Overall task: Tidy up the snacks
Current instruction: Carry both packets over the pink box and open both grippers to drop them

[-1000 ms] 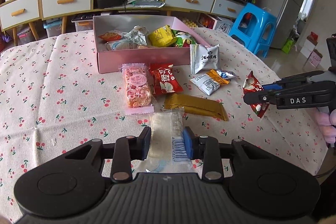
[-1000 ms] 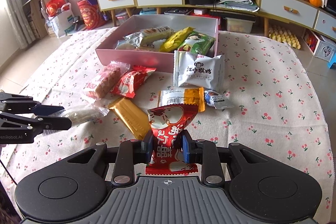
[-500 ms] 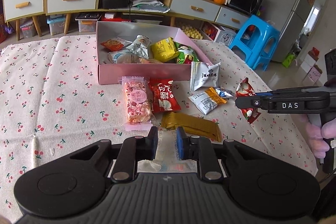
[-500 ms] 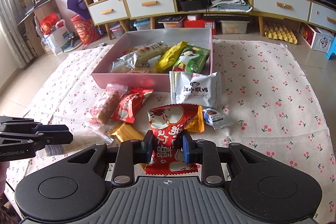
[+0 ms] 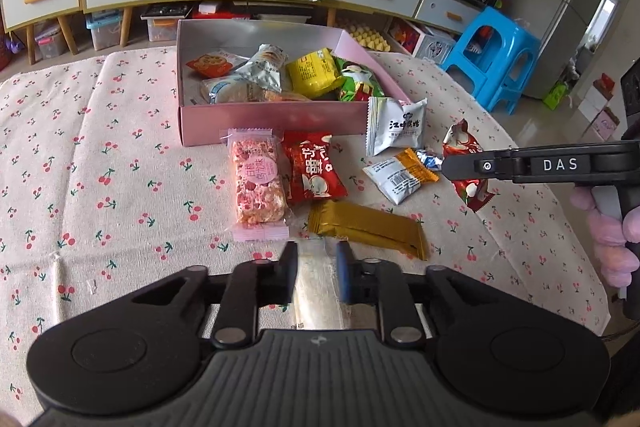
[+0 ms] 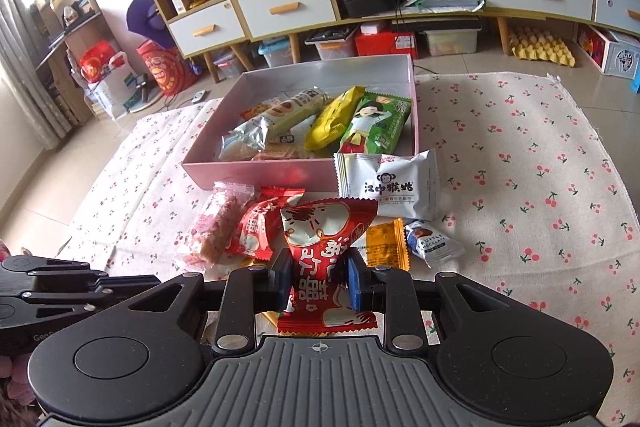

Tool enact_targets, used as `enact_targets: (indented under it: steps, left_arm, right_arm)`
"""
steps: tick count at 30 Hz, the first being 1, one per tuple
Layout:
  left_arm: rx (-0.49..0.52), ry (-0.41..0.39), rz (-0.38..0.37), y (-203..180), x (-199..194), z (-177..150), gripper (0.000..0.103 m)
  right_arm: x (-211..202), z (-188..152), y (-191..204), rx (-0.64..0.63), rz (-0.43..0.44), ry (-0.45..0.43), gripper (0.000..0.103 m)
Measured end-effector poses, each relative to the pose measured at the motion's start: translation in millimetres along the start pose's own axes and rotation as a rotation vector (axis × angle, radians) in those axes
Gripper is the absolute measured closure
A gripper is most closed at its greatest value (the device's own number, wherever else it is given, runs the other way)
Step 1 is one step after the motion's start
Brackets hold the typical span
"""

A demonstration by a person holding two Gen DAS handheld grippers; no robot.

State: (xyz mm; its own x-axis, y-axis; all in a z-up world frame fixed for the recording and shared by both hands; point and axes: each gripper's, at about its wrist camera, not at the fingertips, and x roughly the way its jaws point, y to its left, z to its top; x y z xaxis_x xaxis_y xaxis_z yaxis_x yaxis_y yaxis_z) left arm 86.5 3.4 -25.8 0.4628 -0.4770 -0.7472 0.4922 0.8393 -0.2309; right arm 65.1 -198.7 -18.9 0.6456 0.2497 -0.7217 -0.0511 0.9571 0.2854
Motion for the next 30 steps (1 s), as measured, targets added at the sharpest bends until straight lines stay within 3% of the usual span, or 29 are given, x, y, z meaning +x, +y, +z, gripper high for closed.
enact_targets:
  steps: [6, 11, 14, 21, 30]
  left_arm:
    - [0.011, 0.107, 0.025, -6.8, 19.8, -9.6, 0.047]
    - [0.051, 0.142, 0.068, -16.1, 28.9, -15.6, 0.047]
    - [0.062, 0.146, 0.084, -18.1, 28.0, -16.8, 0.049]
    - [0.096, 0.148, 0.124, -18.9, 26.4, -16.7, 0.071]
    - [0.036, 0.145, 0.106, -14.0, 20.8, -13.0, 0.076]
  right_arm:
    - [13.8, -13.4, 3.8, -0.001, 0.006, 0.091, 0.078]
    - [21.7, -22.7, 13.1, -0.030, 0.002, 0.157, 0.078]
    - [24.4, -27.5, 18.9, -0.051, -0.001, 0.192, 0.078]
    - [30.6, -32.7, 25.0, -0.087, -0.019, 0.229, 0.078]
    - [28.5, -26.7, 26.0, -0.082, -0.025, 0.217, 0.078]
